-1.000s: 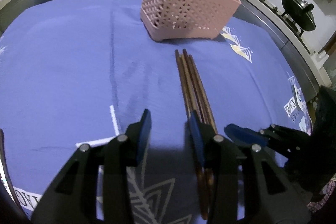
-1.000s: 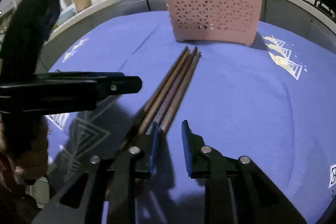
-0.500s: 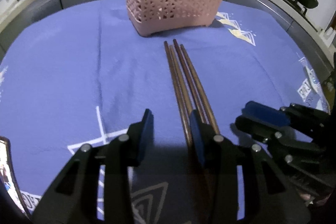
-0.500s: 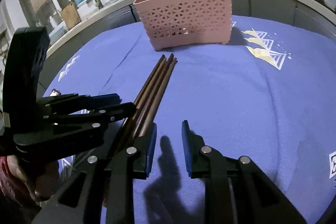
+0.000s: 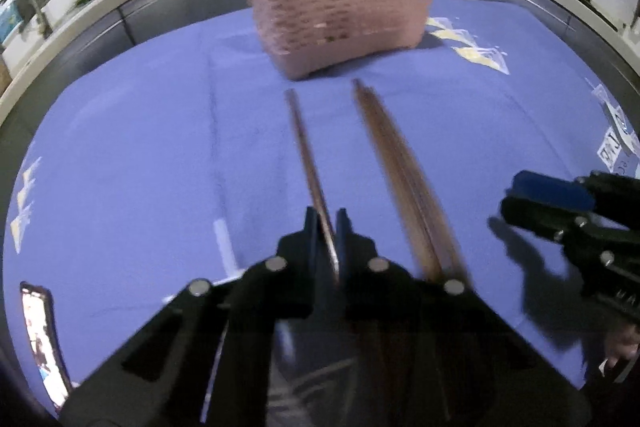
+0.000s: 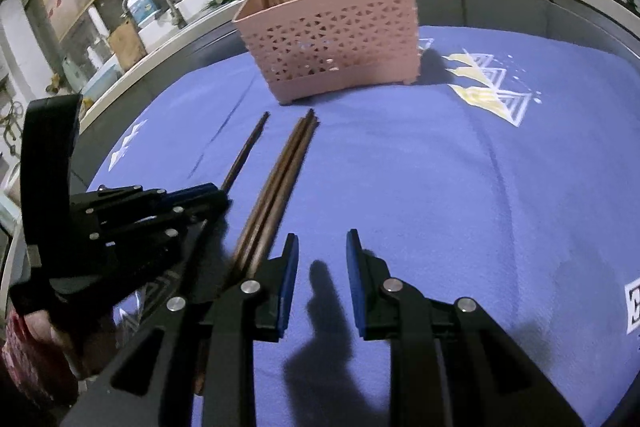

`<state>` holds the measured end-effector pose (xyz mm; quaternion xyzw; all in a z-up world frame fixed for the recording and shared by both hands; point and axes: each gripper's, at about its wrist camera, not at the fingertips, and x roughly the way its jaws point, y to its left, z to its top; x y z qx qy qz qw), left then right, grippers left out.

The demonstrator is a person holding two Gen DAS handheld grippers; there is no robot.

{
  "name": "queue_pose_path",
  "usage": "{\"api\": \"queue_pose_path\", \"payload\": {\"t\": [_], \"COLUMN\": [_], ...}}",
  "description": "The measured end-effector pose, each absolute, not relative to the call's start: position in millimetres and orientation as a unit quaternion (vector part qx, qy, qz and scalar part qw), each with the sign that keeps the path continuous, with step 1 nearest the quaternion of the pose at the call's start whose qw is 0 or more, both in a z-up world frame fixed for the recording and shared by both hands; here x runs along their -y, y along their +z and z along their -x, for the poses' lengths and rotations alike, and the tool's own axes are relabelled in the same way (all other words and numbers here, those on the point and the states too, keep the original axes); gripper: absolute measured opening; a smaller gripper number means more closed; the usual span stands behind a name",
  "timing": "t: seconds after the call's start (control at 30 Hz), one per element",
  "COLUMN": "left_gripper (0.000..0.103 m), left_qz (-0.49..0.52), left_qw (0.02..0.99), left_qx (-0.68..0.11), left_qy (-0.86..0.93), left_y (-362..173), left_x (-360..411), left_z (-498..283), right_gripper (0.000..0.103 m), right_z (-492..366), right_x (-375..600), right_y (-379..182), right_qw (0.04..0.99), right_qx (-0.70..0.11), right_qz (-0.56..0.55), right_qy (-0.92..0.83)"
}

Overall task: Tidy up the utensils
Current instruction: 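Close the left tool on a brown chopstick while the right tool grasps another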

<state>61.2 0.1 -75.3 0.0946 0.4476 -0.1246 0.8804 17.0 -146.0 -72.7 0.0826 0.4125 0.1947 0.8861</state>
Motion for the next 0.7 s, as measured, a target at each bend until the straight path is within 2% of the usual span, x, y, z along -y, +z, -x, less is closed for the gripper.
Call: {"api": "queue_pose_path", "payload": {"t": [0.2,0.7], "left_gripper": [0.008,0.009], "left_qz": [-0.054,-0.048], "left_qw": [0.884,0.897], "left_qx": [-0.45,-0.424], "left_qy": [-0.116,-0.116], "left_y": [-76.0,-79.8], "left_x": [-43.0,-48.0], "left_z": [-53.0,-43.5], "right_gripper": [0.024,0.023], "right_z": [-29.5,-24.9], "right_x": [118.8,84.7], "right_y": [-71.7,-82.5], "right_qw": [0.882,0.897], "right_qx": [-0.418,-0.41], "right_qz": [-0.053,0.058], "right_qy": [0.213,0.157]}}
